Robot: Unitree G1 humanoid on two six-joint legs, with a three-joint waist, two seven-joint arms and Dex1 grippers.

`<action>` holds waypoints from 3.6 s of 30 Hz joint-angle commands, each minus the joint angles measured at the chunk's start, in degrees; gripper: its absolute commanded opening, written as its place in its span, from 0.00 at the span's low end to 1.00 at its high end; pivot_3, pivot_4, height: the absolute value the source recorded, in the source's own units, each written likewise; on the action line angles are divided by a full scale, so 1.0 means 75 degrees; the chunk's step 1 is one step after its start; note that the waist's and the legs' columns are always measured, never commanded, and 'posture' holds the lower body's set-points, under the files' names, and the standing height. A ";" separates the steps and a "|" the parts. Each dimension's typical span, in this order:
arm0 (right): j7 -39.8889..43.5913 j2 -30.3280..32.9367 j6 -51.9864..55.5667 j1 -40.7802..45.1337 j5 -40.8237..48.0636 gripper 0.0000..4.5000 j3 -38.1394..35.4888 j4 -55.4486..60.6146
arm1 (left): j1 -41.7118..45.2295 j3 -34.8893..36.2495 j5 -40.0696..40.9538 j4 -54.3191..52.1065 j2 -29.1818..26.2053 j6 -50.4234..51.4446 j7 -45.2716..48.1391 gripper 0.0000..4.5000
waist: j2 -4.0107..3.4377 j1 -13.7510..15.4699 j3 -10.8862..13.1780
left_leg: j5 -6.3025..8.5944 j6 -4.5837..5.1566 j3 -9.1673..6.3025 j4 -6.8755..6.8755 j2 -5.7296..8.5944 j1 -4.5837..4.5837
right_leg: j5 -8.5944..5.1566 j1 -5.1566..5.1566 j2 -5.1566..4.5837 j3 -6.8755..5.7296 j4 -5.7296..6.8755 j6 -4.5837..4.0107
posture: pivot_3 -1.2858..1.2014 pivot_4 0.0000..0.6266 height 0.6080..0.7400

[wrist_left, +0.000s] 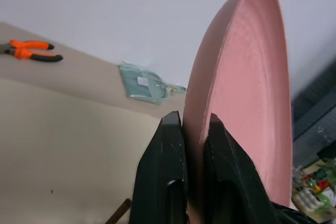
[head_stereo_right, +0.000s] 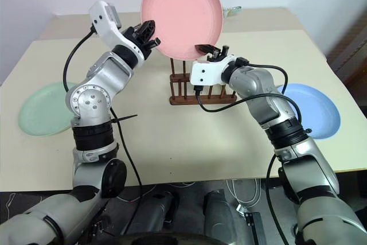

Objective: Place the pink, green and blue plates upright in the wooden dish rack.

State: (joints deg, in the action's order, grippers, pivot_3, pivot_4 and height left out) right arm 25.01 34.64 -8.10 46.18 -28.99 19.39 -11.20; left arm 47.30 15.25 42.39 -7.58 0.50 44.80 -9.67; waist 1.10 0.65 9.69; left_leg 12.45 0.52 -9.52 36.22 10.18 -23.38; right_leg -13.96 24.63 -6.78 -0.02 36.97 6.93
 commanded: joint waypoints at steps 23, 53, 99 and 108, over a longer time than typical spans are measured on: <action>0.3054 0.0630 0.4381 -0.2420 0.7633 0.00 -0.4110 0.4023 | -0.3578 -0.2671 -0.2101 -0.1199 -0.4501 -0.2876 0.6172 0.99 | -0.0037 0.0011 0.0007 | 0.0044 0.0073 0.0011 -0.0015 -0.0002 0.0007 | 0.0003 -0.0006 -0.0004 0.0027 -0.0017 -0.0011 | 0.52 0.24 1.00; 0.3065 0.0861 0.4009 -0.2674 0.7394 0.63 -0.4336 0.2020 | -0.4444 -0.3055 -0.2305 -0.1841 -0.4170 -0.2430 0.7153 1.00 | -0.0050 0.0018 0.0013 | 0.0048 0.0080 0.0015 -0.0016 -0.0010 0.0003 | 0.0004 -0.0015 -0.0008 0.0026 -0.0057 -0.0010 | 0.52 0.24 1.00; 0.3082 -0.0597 0.2311 -0.1720 0.4345 1.00 -0.0267 0.3624 | -0.3216 0.4422 -0.0314 -0.0694 -0.1450 0.0298 -0.1784 0.03 | -0.0002 0.0036 -0.0008 | 0.0020 0.0027 0.0011 0.0009 -0.0007 0.0003 | 0.0035 -0.0033 0.0008 0.0004 -0.0071 0.0021 | 0.52 0.24 1.00; 0.2285 -0.0814 0.1315 -0.1061 0.3096 1.00 -0.0140 0.3054 | -0.2027 0.1102 -0.0741 -0.2117 -0.1772 -0.0740 0.0255 0.03 | -0.0001 -0.0012 -0.0007 | 0.0023 0.0021 0.0016 0.0005 -0.0007 0.0000 | 0.0041 -0.0033 0.0004 0.0004 -0.0080 0.0012 | 0.52 0.24 1.00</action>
State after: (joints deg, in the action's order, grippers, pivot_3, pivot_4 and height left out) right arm 43.73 29.15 4.38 36.43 -3.82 19.04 11.73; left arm 31.31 26.95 37.47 -20.44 -12.33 40.18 -9.67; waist 1.09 0.56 9.64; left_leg 12.60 0.72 -9.36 36.23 10.13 -23.37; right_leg -13.65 24.41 -6.75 0.03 36.37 7.02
